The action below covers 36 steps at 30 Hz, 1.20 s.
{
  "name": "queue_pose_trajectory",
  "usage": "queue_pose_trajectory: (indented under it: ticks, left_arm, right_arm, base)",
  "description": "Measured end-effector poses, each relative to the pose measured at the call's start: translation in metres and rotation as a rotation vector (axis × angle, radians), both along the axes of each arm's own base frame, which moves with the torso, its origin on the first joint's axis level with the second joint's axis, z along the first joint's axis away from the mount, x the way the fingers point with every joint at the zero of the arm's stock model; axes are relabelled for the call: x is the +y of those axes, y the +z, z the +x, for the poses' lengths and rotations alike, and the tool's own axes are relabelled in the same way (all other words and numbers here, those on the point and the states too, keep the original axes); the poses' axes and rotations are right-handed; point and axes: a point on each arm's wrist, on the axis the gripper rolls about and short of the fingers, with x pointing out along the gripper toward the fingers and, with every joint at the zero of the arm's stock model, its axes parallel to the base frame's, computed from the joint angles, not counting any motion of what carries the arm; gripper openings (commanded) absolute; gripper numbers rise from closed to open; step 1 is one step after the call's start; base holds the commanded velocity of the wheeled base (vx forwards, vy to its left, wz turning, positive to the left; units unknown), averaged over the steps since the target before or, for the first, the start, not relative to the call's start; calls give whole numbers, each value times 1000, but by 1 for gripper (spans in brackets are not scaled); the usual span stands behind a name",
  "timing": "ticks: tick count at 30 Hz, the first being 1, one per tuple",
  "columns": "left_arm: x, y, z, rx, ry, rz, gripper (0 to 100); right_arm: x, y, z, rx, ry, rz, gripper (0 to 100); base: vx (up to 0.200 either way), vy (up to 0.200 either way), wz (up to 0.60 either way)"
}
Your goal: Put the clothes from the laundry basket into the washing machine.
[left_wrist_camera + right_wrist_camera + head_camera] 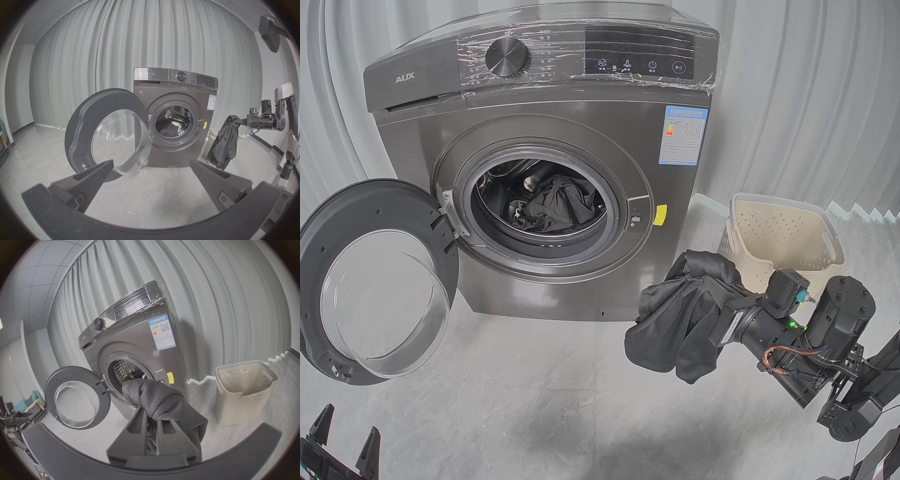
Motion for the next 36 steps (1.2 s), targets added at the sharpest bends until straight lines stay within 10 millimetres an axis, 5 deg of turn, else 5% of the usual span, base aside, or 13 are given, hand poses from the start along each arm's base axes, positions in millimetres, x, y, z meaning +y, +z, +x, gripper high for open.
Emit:
queue_pose_trajectory:
  ticks: [17,36]
  left_arm:
    - [0,0,0,0,0,1,100]
    - [0,0,0,-1,-1,46,100]
  right_arm:
    - [1,-1,1,3,0,-2,0]
    - [20,6,2,-32,61,10,0]
  base:
    - [0,200,0]
    - [0,0,0]
